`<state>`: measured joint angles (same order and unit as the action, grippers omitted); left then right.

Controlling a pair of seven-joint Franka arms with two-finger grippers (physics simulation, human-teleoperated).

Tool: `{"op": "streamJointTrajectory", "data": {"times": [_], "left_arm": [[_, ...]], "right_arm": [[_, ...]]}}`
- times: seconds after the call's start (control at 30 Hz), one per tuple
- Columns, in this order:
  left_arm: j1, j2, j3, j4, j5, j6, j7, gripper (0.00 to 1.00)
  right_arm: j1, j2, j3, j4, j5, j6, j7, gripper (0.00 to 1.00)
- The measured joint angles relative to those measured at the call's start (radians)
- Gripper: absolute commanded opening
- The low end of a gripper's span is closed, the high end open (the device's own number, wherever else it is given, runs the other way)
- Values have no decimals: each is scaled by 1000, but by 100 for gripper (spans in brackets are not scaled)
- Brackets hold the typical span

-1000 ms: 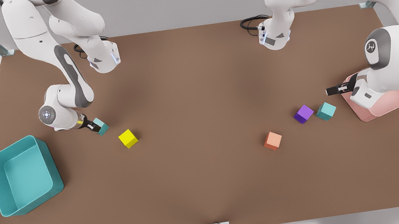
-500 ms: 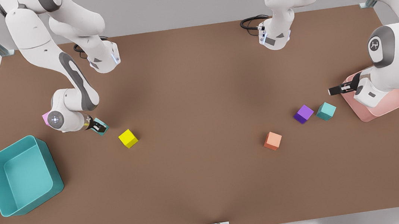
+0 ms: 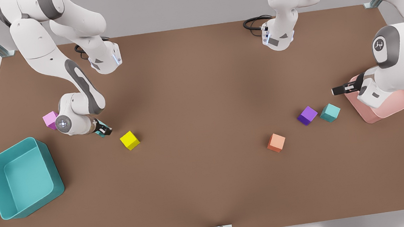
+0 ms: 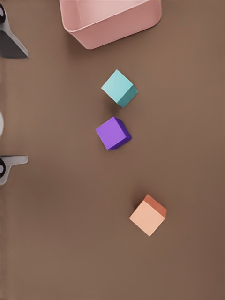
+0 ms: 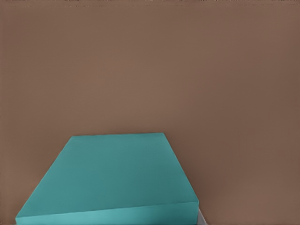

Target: Stack the two blue cubes on top of each other

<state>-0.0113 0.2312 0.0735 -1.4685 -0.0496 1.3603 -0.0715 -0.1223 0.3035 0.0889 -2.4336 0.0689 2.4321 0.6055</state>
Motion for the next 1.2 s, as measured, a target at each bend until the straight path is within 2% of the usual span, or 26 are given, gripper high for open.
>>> {"op": "streamJointTrajectory", "data": {"times": [0.13, 0.3, 0.43, 0.57, 0.63, 0.73, 0.87, 1.03, 1.2], "left_arm": [[1, 0, 1, 1, 1, -6, 0, 100], [1, -1, 1, 4, 1, -10, 0, 100], [-3, -1, -1, 1, -2, -16, -1, 100], [0, -1, -2, -2, -4, -22, -1, 100], [-3, 0, -3, 0, -3, -19, -1, 100], [9, 32, 9, -2, -1, 10, -5, 100], [53, 57, 76, -155, -5, 155, -49, 100], [46, 45, 122, -400, -31, 377, -145, 100], [54, 59, 143, -551, -118, 608, -239, 100]], "right_arm": [[-6, -3, 0, 11, 6, 3, -12, 62], [-9, -37, 9, 67, 26, -29, -38, 60], [-1, -82, 91, 165, 142, -102, -55, 60], [56, -78, 133, 397, 277, -212, -60, 60], [192, -9, 135, 564, 313, -248, -32, 60], [428, 180, 133, 876, 315, -281, 56, 60], [645, 453, 129, 1202, 219, -263, 208, 60], [754, 601, 120, 1279, 39, -196, 380, 61], [798, 672, 95, 1283, -44, -120, 519, 62]]}}
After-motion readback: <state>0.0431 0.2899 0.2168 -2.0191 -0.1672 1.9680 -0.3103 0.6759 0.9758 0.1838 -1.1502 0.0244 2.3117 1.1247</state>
